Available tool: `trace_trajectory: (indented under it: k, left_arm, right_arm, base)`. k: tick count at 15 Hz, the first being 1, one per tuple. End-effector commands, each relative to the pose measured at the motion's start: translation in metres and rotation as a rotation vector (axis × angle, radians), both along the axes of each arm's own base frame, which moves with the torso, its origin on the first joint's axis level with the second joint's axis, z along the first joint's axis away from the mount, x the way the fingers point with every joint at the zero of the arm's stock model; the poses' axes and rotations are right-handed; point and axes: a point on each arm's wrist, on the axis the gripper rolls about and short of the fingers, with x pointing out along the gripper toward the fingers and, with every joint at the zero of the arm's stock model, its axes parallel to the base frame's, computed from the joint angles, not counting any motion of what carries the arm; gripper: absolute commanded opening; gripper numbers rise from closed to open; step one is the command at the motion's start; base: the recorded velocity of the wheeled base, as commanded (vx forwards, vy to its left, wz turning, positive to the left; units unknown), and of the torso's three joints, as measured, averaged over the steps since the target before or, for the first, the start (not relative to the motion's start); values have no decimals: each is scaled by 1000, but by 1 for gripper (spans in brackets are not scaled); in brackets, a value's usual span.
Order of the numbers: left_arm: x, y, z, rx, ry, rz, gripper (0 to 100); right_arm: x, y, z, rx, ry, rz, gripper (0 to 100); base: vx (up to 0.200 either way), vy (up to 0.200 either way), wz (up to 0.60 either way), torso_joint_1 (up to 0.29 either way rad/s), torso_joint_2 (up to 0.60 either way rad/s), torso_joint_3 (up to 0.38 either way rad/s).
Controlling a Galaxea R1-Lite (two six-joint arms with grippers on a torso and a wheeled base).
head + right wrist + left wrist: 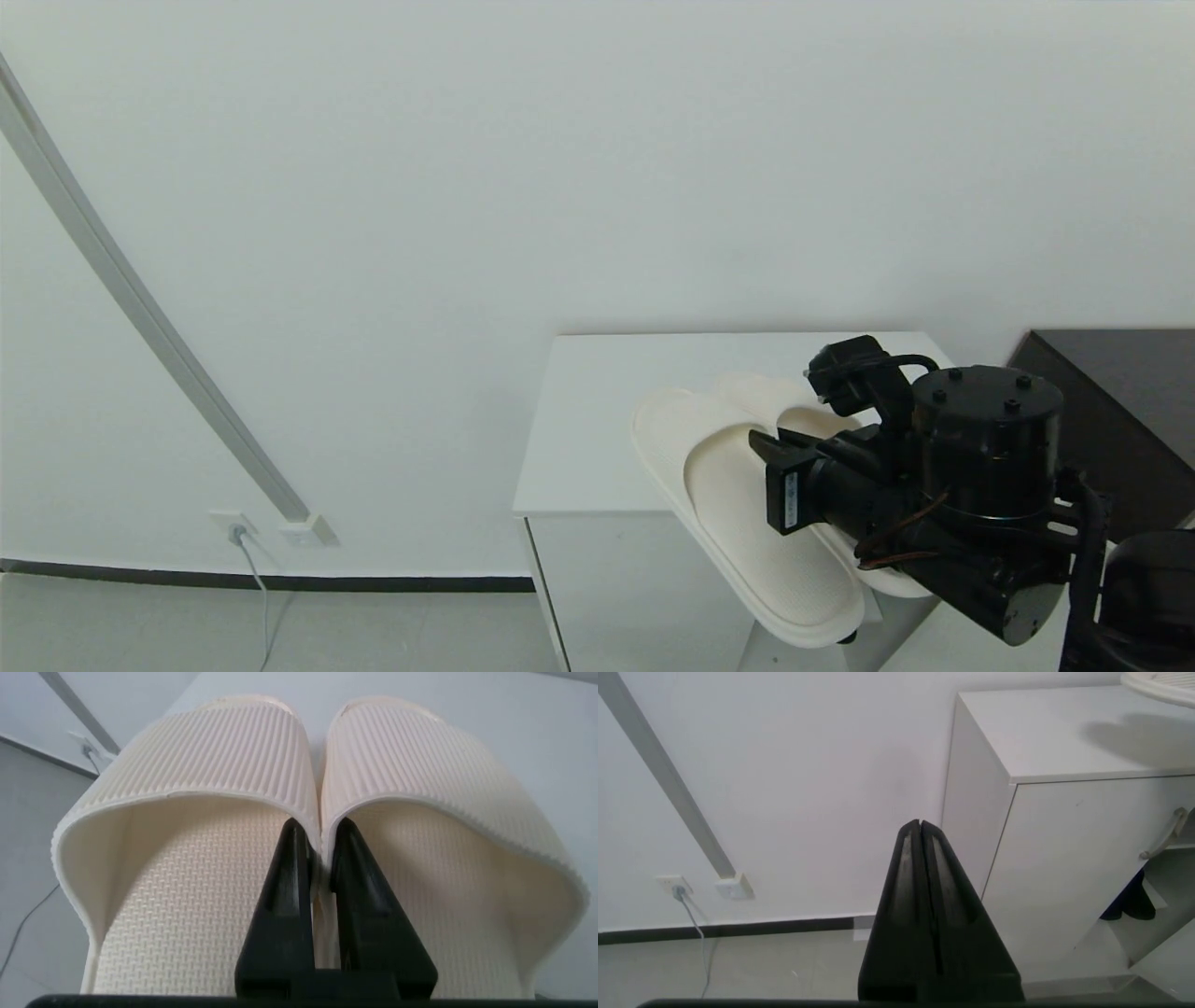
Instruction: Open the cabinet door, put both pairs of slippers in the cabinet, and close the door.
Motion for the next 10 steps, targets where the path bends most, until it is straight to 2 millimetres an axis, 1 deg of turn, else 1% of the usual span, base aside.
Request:
trace_trajectory:
  k: [1,9,10]
  left_arm:
    - [0,0,0,0,1,1,0]
    - [0,0,0,-3,0,2,0]
    - [0,0,0,-3,1,2,0]
  right_arm:
    - [0,1,-1,-2,3,0,0]
    - [-2,2,-2,-6,3,1,0]
    - [-3,2,-3,-8,5,4,0]
  base:
    - [-200,0,0,22,7,-2]
    - [-200,0,0,-1,-1,1]
    - [0,0,0,0,0,0]
